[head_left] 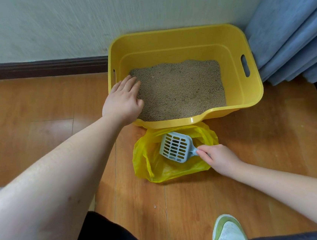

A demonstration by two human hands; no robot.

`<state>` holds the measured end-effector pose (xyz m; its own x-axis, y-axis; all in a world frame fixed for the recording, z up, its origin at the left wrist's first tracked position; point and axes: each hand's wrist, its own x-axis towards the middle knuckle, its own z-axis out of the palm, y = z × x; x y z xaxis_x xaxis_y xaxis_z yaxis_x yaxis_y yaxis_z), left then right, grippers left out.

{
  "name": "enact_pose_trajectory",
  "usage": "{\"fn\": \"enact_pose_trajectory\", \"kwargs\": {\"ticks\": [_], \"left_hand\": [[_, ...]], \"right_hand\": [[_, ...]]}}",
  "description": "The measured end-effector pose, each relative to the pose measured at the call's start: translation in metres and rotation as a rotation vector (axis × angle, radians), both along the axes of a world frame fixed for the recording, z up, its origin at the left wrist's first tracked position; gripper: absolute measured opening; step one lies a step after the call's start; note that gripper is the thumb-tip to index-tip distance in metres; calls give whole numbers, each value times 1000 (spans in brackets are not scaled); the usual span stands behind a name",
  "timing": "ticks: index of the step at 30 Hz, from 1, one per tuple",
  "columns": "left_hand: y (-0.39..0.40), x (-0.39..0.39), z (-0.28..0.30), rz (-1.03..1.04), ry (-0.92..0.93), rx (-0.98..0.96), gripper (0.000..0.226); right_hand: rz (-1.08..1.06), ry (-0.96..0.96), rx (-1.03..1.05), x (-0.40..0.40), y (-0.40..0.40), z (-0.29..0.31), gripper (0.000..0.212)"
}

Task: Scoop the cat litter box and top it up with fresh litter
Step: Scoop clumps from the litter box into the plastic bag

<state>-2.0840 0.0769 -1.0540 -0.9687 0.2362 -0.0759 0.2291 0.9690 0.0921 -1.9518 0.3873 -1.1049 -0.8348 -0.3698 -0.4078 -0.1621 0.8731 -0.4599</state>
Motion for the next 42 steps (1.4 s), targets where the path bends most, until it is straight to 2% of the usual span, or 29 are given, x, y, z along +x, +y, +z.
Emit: {"fn": "enact_pose_trajectory", "kwargs": {"ticks": [4, 8, 10, 14, 19, 26, 29, 33, 35, 38, 42], "left_hand": [[0, 1, 1, -6, 7, 10, 64], [0, 1, 1, -7, 6, 16, 64], [0, 1, 0, -7, 6, 12, 64], [0, 1, -1, -5, 6, 2, 64], [0, 1, 0, -5, -1, 10, 68], [0, 1, 1, -9, -25, -2, 67], [-1, 0, 0, -14, -26, -9, 68], [0, 1, -1, -12, 0, -18, 70], [-1, 1, -1, -11, 0, -18, 68], [-1, 1, 0, -14, -2, -12, 69], [0, 1, 1, -10, -14, -7, 69]], "right_hand": [[-28, 31, -161, 4, 4, 0, 32], [-171, 194, -393, 1, 0, 13, 32], [-213, 289, -435, -9, -6, 26, 33], [-235, 398, -404, -38, -14, 50, 39], [-116, 365, -275, -60, -5, 62, 40], [-183, 378, -355, -77, -6, 85, 46], [-162, 389, -255, -98, -7, 103, 46], [-36, 331, 205, -135, -11, 108, 37], [30, 261, 337, -149, -16, 105, 37], [35, 209, 360, -160, -21, 103, 39], [12, 267, 443, -167, -29, 98, 36]]}}
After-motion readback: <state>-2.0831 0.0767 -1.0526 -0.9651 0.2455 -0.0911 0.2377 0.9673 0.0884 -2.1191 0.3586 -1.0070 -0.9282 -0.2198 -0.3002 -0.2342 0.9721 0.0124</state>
